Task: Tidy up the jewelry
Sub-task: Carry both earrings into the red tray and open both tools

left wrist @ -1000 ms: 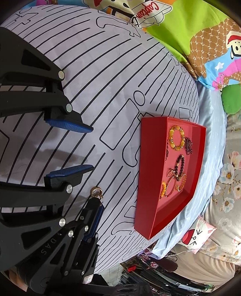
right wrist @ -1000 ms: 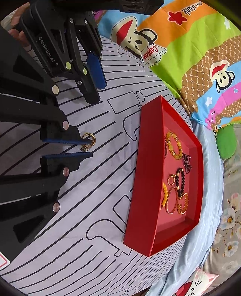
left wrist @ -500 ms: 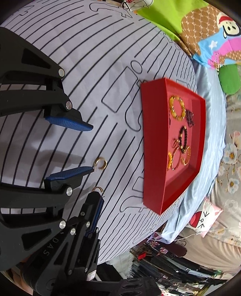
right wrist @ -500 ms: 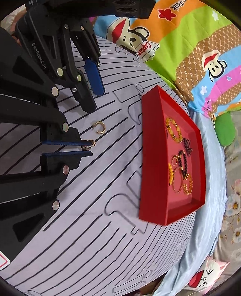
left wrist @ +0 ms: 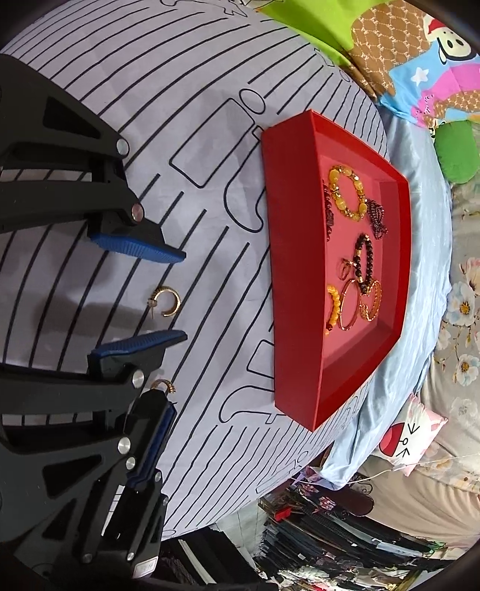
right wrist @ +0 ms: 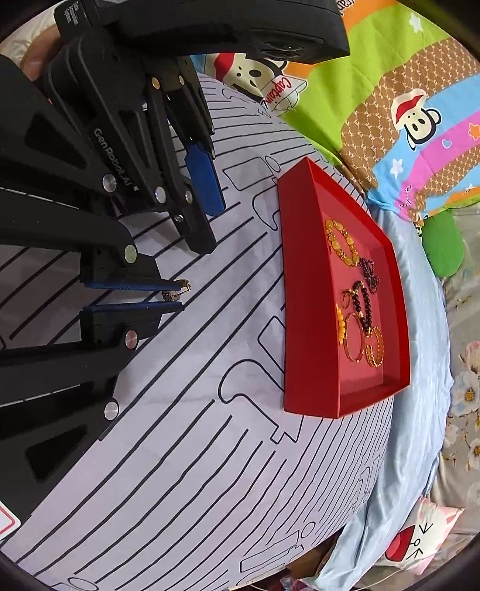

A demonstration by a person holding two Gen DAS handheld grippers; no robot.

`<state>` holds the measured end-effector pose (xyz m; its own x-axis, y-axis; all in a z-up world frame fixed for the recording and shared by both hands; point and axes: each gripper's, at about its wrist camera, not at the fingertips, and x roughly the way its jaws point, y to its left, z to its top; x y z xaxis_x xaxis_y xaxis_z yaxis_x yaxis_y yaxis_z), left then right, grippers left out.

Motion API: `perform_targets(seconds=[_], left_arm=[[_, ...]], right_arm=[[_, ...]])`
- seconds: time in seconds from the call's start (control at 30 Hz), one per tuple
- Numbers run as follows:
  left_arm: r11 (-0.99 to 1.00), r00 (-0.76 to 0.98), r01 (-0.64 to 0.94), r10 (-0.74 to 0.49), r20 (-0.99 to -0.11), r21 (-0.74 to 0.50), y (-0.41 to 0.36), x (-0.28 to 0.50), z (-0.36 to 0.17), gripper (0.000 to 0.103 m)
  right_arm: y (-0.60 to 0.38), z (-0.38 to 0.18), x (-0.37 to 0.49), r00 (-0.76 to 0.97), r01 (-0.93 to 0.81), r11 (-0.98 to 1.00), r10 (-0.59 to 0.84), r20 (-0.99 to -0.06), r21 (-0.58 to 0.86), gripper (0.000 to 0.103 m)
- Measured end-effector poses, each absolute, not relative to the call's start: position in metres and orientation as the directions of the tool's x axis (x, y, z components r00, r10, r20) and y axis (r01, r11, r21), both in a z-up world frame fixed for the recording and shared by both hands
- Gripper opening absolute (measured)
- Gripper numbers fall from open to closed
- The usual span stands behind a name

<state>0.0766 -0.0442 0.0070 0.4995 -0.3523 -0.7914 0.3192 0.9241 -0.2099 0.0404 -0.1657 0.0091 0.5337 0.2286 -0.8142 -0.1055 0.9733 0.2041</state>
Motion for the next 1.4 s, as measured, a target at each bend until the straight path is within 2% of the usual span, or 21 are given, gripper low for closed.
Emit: perform_targets(seconds=[0.03,0.1,0.23,0.73,1.4], left_arm=[[0.925,0.502,0.321,-0.348,-0.792,-0.203,-0.045,0.076,0.007,0.033],[0.923,0.502,0.333,-0.347,-0.792,-0.193,-0.047,0.074,0.006,0.024],[0.924,0.507,0.338,-0.337,-0.793,-0.177,-0.047,0.072,0.006,0.017],[0.93,0.512,0.311,-0.336,-0.79,-0.195,-0.037,0.07,0.012,0.016],[0.941,0.616,0.277,-0.327,-0.716,-0.192,-0.013,0.116,0.076,0.016]], right_arm=[[-0.166,0.009,0.041,0.533,-0.102,0.973,0.227,-0.815,0.205,0.006],[-0.166,0.008,0.041,0.533,-0.097,0.974,0.226,-0.815,0.206,0.006],[-0.165,0.006,0.041,0.53,-0.095,0.974,0.224,-0.818,0.206,0.006],[-0.166,0.015,0.041,0.548,-0.088,0.973,0.225,-0.806,0.212,0.006],[-0.162,0.079,0.095,0.661,-0.126,0.973,0.227,-0.715,0.193,0.006]])
